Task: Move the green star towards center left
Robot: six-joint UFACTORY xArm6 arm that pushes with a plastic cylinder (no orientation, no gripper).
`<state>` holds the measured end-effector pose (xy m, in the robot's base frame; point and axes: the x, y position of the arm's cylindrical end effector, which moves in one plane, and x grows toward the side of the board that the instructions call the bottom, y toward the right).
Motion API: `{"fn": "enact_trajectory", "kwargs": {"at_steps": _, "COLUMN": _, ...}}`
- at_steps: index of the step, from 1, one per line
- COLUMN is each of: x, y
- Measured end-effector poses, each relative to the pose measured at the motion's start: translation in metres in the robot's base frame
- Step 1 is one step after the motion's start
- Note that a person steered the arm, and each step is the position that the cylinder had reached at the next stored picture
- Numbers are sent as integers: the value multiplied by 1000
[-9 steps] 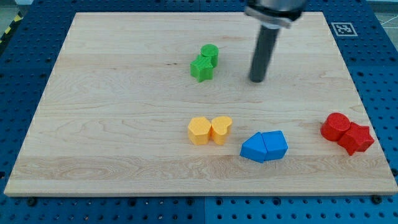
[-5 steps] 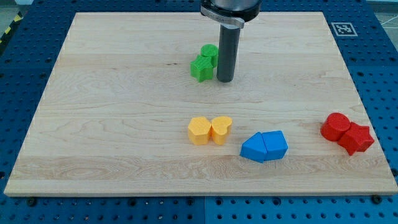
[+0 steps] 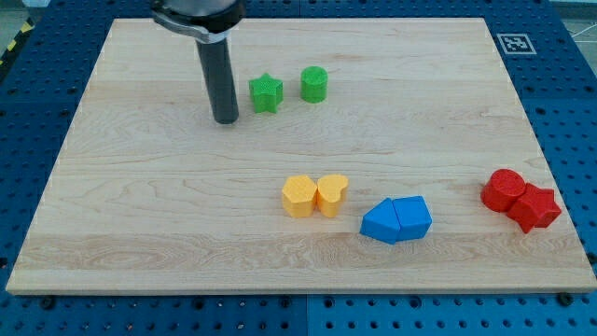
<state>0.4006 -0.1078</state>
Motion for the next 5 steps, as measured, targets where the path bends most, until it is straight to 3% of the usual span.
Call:
{"fn": "enact_trajectory", "kwargs": {"at_steps": 4, "x": 13, "y": 102}}
{"fn": "enact_trajectory", "kwargs": {"at_steps": 5, "x": 12, "y": 102}}
